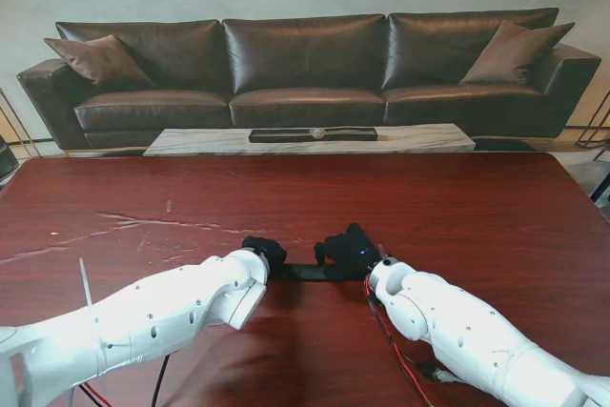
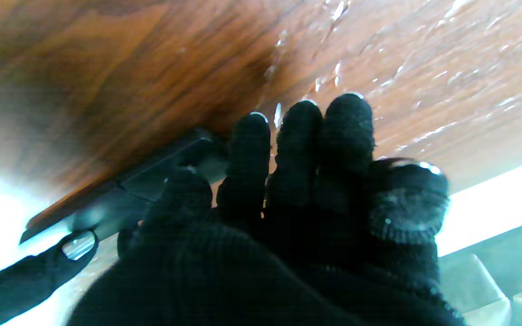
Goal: Install the batteries into the remote control and close the cover
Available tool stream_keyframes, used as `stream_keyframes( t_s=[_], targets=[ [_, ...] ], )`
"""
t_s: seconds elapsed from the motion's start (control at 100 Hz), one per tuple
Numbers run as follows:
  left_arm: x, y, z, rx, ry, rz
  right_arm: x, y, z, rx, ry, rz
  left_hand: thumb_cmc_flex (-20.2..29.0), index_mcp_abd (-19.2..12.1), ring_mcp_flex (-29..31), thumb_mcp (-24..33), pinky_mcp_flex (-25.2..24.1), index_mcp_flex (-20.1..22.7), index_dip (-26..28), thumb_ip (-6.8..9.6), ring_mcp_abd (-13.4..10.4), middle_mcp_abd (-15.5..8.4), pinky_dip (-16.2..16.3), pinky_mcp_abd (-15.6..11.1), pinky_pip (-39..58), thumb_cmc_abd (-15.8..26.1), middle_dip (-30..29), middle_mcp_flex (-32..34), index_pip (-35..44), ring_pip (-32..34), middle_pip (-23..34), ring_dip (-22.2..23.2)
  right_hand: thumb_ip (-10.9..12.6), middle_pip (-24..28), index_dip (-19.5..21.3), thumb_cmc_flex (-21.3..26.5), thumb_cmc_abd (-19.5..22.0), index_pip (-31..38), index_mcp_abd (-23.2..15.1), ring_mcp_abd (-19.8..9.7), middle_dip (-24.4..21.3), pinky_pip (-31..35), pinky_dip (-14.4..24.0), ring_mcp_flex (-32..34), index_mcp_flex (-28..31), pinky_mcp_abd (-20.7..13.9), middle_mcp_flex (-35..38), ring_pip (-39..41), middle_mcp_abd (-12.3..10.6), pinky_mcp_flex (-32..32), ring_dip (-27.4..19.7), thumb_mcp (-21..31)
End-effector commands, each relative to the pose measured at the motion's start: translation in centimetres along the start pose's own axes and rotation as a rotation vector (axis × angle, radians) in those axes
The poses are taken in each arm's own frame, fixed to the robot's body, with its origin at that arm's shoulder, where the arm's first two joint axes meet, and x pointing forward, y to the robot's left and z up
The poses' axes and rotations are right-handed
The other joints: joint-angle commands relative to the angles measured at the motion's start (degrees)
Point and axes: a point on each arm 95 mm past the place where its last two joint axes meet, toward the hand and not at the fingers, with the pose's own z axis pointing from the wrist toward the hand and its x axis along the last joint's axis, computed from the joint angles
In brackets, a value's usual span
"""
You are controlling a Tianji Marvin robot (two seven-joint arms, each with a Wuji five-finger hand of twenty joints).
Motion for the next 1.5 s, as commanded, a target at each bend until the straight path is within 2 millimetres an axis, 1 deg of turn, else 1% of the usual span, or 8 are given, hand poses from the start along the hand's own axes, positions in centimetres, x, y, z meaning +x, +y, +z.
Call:
stream_keyframes(
  t_s=[0.0,0.11,0.47,0.63,0.71,0.87,1.26,1.49],
  targets=[
    [0.29,-0.13,0.13,-0.007,0.004,-0.007,0.09,-2.89,-1.26,0.077,-0.005,-0.006,-0.4,-1.8,1.7,-1.1,2.3,0.6,0.7,1.08,1.3,-0.2,-1.0,-3.4,3.7,2.3,0.6,2.7,1.5,2.3,1.5,-0.1,0.0,0.4,1.1,3.2,-9.0,2.5,-2.6,-0.2,0.1,0.6,0.6,2.2,1.1,0.8,0.2,-0.1,-0.2,0.0,-1.1,0.5],
    [0.49,-0.26,0.24,-0.009,0.009,-0.008,0.10,-2.90,-1.26,0.078,-0.005,-0.005,-0.6,-2.2,2.2,-1.0,3.0,0.8,0.8,1.08,0.9,-0.7,-1.7,-3.9,4.2,2.2,0.7,3.2,2.3,2.8,2.0,-0.3,0.0,0.4,1.1,3.2,-9.1,2.4,-2.6,-0.1,0.1,0.6,0.6,2.3,1.1,0.8,0.2,0.0,-0.1,0.0,-1.1,0.4],
    [0.87,-0.52,0.22,-0.010,0.032,-0.053,0.17,-2.91,-1.23,0.082,-0.003,-0.006,-0.2,-1.8,1.5,-1.0,2.7,0.4,0.1,1.11,1.4,-0.3,-2.9,-4.0,4.5,1.8,0.4,2.5,1.8,2.5,1.3,-0.7,0.0,0.4,1.0,3.3,-9.2,2.4,-2.7,-0.1,0.1,0.6,0.6,2.4,1.2,0.8,0.2,0.0,-0.2,0.0,-1.1,0.5],
    [1.01,-0.57,0.16,-0.019,0.039,-0.090,0.19,-2.95,-1.23,0.085,-0.004,-0.008,0.1,-1.4,0.8,-0.9,1.9,0.1,-0.5,1.12,2.0,0.2,-3.2,-3.7,4.3,1.8,-0.1,1.9,0.8,1.7,0.4,-1.0,0.0,0.4,1.0,3.3,-9.5,2.5,-2.7,-0.1,0.1,0.6,0.6,2.4,1.2,0.8,0.3,0.0,-0.2,0.0,-1.1,0.6],
    [1.05,-0.59,0.15,-0.020,0.043,-0.101,0.19,-2.96,-1.24,0.086,-0.005,-0.008,0.2,-1.2,0.6,-0.9,1.8,0.1,-0.7,1.12,1.9,0.3,-3.2,-3.6,4.2,1.8,-0.3,1.9,0.3,1.5,0.1,-1.1,0.0,0.4,1.0,3.4,-9.5,2.5,-2.7,-0.2,0.1,0.6,0.6,2.5,1.2,0.8,0.2,0.0,-0.2,0.0,-1.1,0.6],
    [1.17,-0.64,0.17,-0.020,0.054,-0.126,0.20,-2.95,-1.24,0.087,-0.003,-0.009,0.6,-0.6,-0.8,-0.9,-0.2,-0.4,-1.5,1.13,2.7,0.8,-3.2,-3.0,3.7,1.9,-0.8,0.6,-1.4,0.4,-1.1,-1.3,-0.1,0.4,1.0,3.3,-9.5,2.5,-2.7,-0.2,0.1,0.6,0.6,2.5,1.2,0.8,0.3,0.0,-0.2,0.0,-1.1,0.7],
    [1.17,-0.80,-0.03,-0.010,0.061,-0.134,0.22,-2.97,-1.22,0.090,-0.004,-0.007,0.9,0.1,-2.4,-0.9,-1.8,-0.9,-2.5,1.14,3.4,1.4,-2.8,-2.3,2.7,2.0,-1.7,-0.7,-4.0,-1.5,-2.9,-1.6,0.0,0.4,1.0,3.3,-9.3,2.4,-2.7,-0.2,0.1,0.6,0.6,2.4,1.1,0.8,0.2,0.0,-0.2,0.0,-1.1,0.7],
    [0.39,-0.82,-0.59,0.008,0.020,-0.086,0.24,-2.99,-1.20,0.092,-0.004,-0.006,0.2,0.2,-3.5,-1.1,-2.8,-1.9,-3.0,1.12,3.5,1.6,-2.2,-2.4,2.3,2.2,-2.2,-2.2,-5.9,-2.3,-4.2,-1.6,0.0,0.4,1.0,3.2,-9.1,2.4,-2.6,-0.1,0.1,0.6,0.6,2.4,1.1,0.8,0.3,0.0,-0.1,0.0,-1.1,0.5]
  ],
)
